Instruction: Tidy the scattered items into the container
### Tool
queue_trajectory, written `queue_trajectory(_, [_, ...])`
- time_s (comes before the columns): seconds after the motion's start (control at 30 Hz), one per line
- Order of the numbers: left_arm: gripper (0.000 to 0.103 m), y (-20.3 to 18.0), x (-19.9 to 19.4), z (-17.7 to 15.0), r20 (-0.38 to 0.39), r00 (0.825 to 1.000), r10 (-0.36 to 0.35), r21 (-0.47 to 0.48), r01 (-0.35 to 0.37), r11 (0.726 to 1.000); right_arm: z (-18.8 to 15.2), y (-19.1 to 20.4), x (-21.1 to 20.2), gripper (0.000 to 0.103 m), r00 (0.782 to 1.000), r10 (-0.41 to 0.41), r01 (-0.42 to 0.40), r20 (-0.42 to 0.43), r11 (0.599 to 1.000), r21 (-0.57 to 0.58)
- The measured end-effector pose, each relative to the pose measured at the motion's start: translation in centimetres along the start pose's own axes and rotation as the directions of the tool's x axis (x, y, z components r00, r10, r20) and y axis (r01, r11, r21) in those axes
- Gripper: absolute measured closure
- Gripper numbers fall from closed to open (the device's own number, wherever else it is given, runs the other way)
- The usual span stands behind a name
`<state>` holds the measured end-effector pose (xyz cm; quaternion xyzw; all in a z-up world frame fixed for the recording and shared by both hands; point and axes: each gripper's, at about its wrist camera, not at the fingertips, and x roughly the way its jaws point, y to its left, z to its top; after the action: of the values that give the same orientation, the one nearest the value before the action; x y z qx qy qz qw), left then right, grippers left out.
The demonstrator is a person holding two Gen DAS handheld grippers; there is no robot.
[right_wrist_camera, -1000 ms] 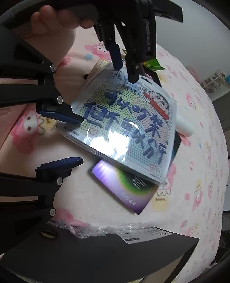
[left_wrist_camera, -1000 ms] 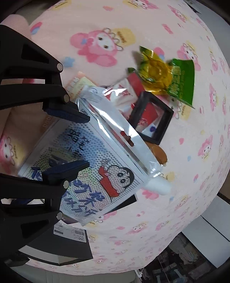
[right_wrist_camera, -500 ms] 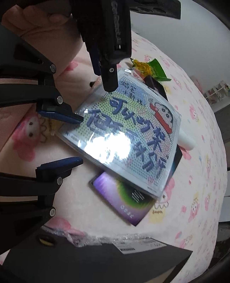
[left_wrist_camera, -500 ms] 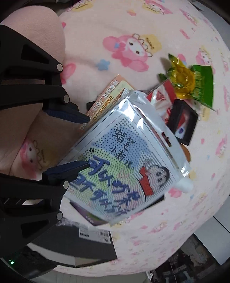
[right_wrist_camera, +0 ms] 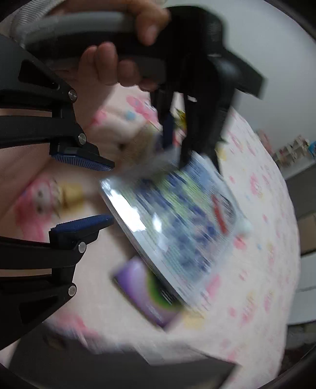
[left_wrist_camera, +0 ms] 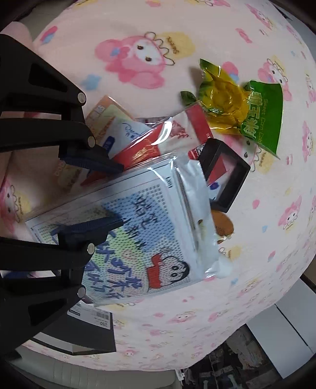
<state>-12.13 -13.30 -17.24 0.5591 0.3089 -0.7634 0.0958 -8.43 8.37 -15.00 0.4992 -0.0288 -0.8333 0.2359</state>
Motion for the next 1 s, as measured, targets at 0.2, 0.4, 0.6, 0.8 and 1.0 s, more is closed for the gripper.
queue_trajectory(0.2, [0.057, -0.3, 0.3, -0.5, 0.008, 0.999, -0.039, 0.019, 0.038, 0.999, 6.2, -2.2, 1.4, 0.062, 0.976, -0.215, 0.214, 0.037, 0.976, 0.038])
queue_trajectory(0.4, [0.054, -1.5, 1.8, 0.4, 0.028, 0.998, -0.061, 0.056, 0.060, 0.997, 9.0, -5.9, 5.0, 0.060, 0.930, -0.368, 0.362, 0.011, 0.919, 0.156])
queue_trajectory(0.6, [0.051, -1.9, 2.9, 1.9, 0.043, 0.996, -0.078, 0.053, 0.076, 0.996, 8.9, -7.5, 5.7, 0.052, 0.965, -0.261, 0.259, -0.014, 0.947, 0.188])
queue_trajectory(0.8, [0.054, -1.3, 1.7, 1.5, 0.093, 0.993, -0.070, 0.007, 0.070, 0.998, 7.5, -7.1, 5.1, 0.052, 0.987, -0.152, 0.160, -0.061, 0.969, 0.187])
queue_trajectory(1.0, [0.054, -1.3, 0.1, 0.4, 0.136, 0.989, -0.055, 0.008, 0.055, 0.998, 8.6, -7.3, 3.0, 0.052, 0.985, -0.168, 0.158, 0.031, 0.965, 0.209])
